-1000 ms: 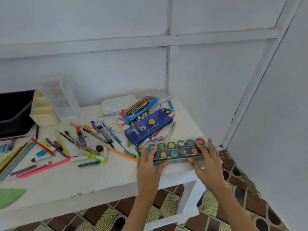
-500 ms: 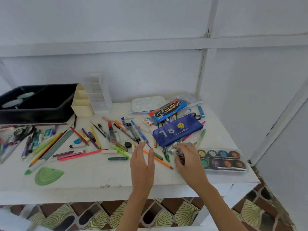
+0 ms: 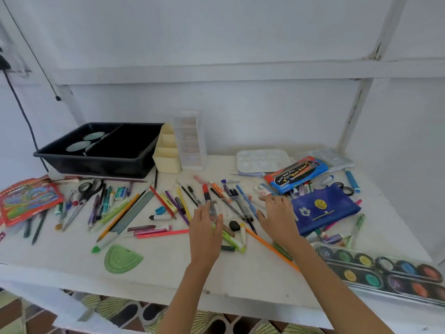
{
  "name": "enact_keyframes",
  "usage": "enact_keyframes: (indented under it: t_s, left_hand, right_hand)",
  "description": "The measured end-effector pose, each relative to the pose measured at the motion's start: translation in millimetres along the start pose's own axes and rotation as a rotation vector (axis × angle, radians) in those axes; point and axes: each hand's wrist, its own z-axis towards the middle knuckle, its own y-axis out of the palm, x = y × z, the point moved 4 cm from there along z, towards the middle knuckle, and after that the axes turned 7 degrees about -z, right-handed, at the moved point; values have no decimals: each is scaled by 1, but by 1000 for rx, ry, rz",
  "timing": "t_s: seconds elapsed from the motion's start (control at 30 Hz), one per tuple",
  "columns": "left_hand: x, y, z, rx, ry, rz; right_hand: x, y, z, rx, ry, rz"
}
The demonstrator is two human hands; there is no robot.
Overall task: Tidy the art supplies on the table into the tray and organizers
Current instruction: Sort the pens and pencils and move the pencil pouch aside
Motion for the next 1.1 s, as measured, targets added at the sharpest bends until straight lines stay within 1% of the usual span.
enact_keyframes:
  t_s: [0.07, 0.13, 0.17, 0.27, 0.33, 0.4, 0.47, 0.53, 0.67, 0.73, 0.83, 0.93, 1.1]
  left_hand:
    - [-7, 3, 3, -47, -50, 5]
    - [-13, 5, 5, -65, -82, -14]
    - [-16, 6, 6, -60, -88, -31]
    - [-17, 2, 6, -18, -101, -154]
    - [-14, -6, 5, 33, -92, -253]
    - [-9, -18, 3, 98, -92, -324]
    - [-7, -31, 1, 155, -105, -383]
    - [-8, -45, -4, 191, -98, -408]
    - [-16, -71, -22, 196, -1, -341]
    - [-23, -81, -36, 217, 8, -284]
    - [-41, -94, -58, 265, -49, -245]
    - [-60, -105, -78, 281, -99, -229]
    - [-83, -112, -95, 224, -101, -201]
  right_hand:
    - [2, 11, 8, -91, 33, -70]
    - [4, 19, 11, -151, 68, -45]
    - [4, 21, 12, -150, 86, -21]
    - [2, 20, 10, -85, 124, 71]
    - [-2, 16, 8, -10, 136, 192]
    - [-10, 8, 4, 63, 125, 295]
    - [-23, -1, -5, 92, 104, 354]
    - [-37, -9, -18, 96, 86, 420]
    - [-64, -23, -55, 75, 42, 519]
    - [-76, -21, -76, 77, -12, 481]
    - [-90, -8, -108, 115, -68, 389]
    - [-100, 6, -134, 155, -51, 331]
    - [-108, 19, -164, 158, -10, 290]
